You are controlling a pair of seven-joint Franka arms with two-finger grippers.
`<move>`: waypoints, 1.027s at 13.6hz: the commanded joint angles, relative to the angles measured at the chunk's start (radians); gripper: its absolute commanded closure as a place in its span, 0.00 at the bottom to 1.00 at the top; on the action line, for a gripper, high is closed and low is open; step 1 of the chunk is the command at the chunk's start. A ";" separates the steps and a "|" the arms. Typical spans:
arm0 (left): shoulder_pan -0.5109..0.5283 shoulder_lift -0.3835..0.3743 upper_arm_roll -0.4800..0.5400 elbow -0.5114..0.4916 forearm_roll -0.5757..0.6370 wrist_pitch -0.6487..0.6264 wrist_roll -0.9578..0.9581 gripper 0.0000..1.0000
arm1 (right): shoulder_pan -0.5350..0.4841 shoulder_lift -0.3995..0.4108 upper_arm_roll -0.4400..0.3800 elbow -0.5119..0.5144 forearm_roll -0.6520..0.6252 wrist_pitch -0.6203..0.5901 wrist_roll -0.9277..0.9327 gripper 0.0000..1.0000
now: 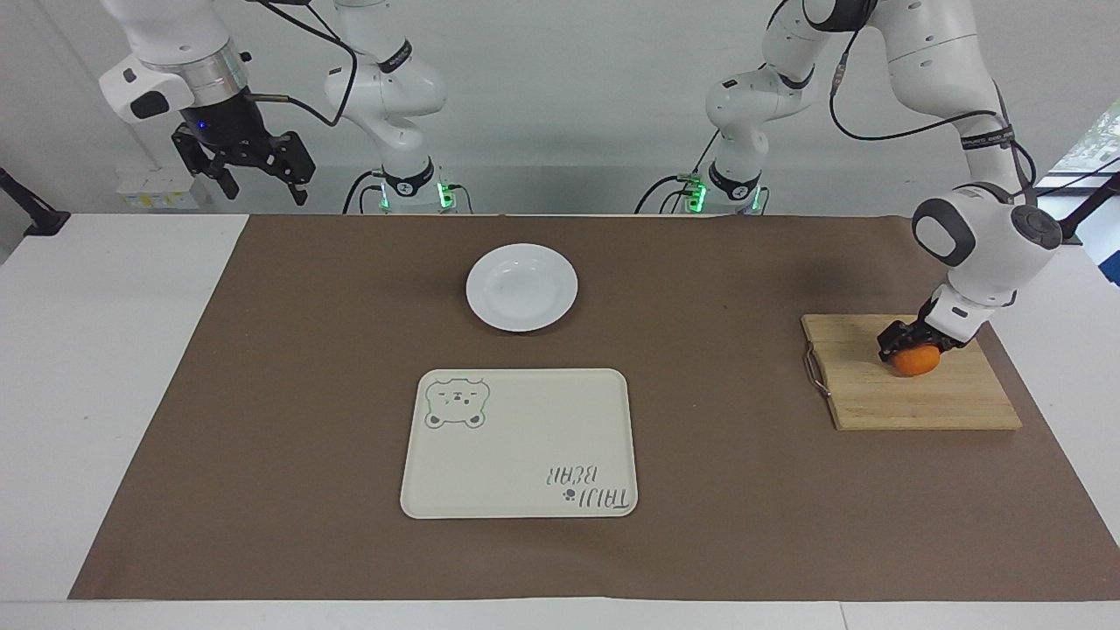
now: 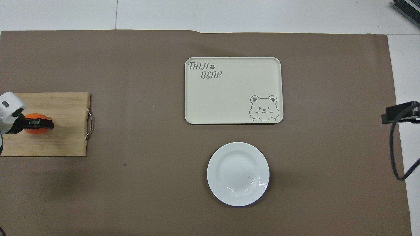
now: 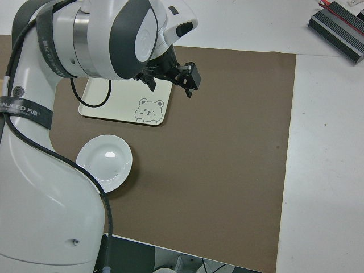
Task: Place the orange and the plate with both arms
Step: 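Reach the left gripper down and grasp the orange on the board, then lift the orange with the left gripper and lower it onto the plate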
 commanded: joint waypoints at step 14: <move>-0.621 -0.195 -0.019 0.004 -0.009 -0.125 -0.426 1.00 | -0.014 -0.021 0.003 -0.023 0.024 0.020 -0.023 0.00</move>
